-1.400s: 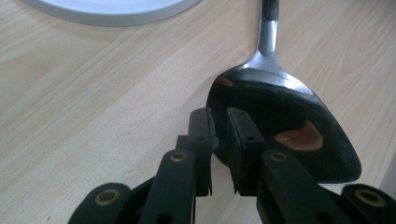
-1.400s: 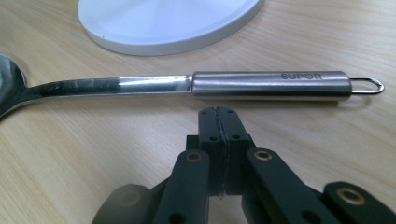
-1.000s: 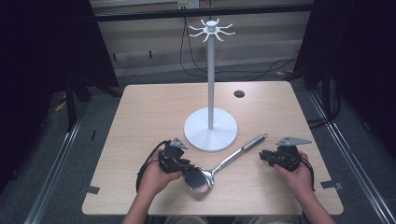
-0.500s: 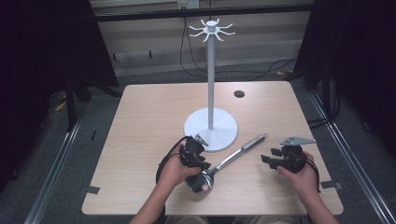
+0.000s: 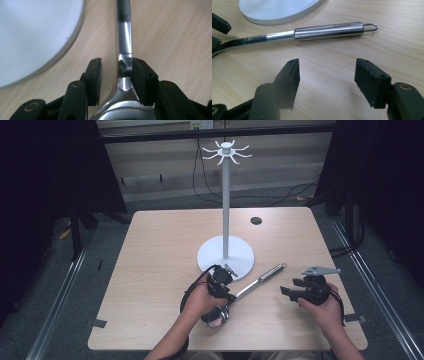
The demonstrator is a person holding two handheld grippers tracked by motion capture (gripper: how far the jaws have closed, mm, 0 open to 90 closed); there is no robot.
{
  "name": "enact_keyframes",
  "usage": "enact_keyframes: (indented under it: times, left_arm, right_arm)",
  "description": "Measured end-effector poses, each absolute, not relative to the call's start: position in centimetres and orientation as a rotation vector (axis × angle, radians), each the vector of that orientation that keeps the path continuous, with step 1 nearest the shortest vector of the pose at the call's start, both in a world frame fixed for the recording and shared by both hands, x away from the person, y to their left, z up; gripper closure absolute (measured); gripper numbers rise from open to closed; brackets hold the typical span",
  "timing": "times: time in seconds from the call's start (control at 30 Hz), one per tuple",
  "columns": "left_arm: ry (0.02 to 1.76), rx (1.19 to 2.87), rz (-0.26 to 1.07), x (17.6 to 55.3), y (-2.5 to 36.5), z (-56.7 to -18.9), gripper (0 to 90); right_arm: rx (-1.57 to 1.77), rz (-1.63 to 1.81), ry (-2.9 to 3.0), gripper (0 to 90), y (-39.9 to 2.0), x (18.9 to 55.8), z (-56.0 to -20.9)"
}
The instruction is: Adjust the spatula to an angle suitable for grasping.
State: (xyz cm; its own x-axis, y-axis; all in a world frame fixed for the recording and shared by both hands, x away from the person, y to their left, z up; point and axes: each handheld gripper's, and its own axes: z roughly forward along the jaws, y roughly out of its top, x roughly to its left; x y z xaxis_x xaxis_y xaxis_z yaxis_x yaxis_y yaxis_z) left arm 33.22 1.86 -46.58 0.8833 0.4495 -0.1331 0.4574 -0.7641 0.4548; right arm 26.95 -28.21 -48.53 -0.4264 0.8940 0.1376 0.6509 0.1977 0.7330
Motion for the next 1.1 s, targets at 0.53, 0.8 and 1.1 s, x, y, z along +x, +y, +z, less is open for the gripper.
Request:
enact_keyframes:
  times: [0.53,0.8,1.1]
  left_arm:
    - [0.635,2.620,-0.041,33.5,-0.8,-47.3,57.2]
    - [0.589,2.682,0.036,33.3,-1.9,-47.2,71.8]
    - [0.583,2.673,0.028,33.1,-2.0,-47.2,75.1]
  right_arm:
    - [1.475,1.086,2.152,37.1,-28.4,26.9,-48.5]
    - [1.480,1.090,2.152,37.1,-28.4,27.0,-48.5]
    - [1.469,1.097,2.155,37.0,-28.2,27.0,-48.5]
